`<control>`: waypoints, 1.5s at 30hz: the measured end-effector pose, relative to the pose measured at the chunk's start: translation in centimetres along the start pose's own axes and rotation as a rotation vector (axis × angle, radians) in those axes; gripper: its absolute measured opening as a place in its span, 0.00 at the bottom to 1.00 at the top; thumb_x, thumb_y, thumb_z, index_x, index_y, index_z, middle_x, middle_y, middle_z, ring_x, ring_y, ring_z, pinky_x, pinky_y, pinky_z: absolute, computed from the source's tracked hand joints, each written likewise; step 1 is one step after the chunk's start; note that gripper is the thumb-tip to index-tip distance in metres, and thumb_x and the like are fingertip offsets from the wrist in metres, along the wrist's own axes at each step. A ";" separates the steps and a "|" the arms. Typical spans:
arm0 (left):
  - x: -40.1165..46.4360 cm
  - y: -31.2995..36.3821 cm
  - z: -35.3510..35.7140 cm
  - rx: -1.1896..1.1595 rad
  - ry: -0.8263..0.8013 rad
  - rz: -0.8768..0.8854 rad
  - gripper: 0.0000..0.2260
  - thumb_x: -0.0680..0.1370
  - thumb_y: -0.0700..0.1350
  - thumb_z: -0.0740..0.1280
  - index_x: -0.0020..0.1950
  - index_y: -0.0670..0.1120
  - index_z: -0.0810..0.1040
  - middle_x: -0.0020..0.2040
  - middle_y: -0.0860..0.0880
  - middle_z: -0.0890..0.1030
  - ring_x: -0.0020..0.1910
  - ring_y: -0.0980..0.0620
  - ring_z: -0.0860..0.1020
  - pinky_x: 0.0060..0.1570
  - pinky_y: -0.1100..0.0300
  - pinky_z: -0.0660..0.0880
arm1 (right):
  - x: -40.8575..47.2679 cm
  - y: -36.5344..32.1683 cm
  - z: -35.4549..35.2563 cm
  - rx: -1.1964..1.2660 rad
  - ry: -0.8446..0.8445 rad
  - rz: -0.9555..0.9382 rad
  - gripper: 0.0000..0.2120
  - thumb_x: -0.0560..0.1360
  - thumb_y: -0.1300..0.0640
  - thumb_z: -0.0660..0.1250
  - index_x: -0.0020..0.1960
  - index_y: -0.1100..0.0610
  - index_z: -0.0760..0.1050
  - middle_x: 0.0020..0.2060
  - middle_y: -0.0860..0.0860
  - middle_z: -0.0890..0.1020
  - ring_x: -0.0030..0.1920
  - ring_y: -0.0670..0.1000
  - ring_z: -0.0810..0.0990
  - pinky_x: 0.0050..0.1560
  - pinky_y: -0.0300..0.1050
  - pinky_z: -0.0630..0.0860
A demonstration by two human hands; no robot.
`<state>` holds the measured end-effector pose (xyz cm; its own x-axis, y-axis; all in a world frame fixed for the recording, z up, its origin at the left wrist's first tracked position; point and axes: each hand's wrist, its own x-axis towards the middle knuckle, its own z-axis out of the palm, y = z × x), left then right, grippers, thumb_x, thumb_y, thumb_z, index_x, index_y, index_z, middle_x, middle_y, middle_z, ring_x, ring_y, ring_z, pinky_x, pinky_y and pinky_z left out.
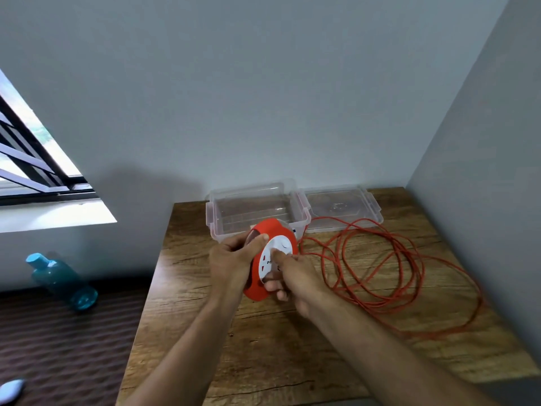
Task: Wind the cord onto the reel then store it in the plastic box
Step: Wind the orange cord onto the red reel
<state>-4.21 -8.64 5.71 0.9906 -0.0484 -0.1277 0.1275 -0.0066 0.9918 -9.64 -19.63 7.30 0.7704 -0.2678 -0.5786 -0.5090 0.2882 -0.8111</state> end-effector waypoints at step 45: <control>0.3 3.8 -0.4 0.033 -0.180 -0.190 0.09 0.73 0.44 0.78 0.41 0.39 0.86 0.34 0.43 0.87 0.31 0.45 0.87 0.28 0.58 0.81 | 1.5 -1.8 -9.5 -1.923 -0.318 -1.417 0.34 0.79 0.59 0.65 0.76 0.37 0.53 0.76 0.63 0.58 0.43 0.64 0.83 0.32 0.53 0.82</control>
<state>-3.38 -8.33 9.42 0.9240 -0.2205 -0.3124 0.3056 -0.0651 0.9499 -11.18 -29.26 7.10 0.7372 0.6747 0.0352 0.6544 -0.7260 0.2114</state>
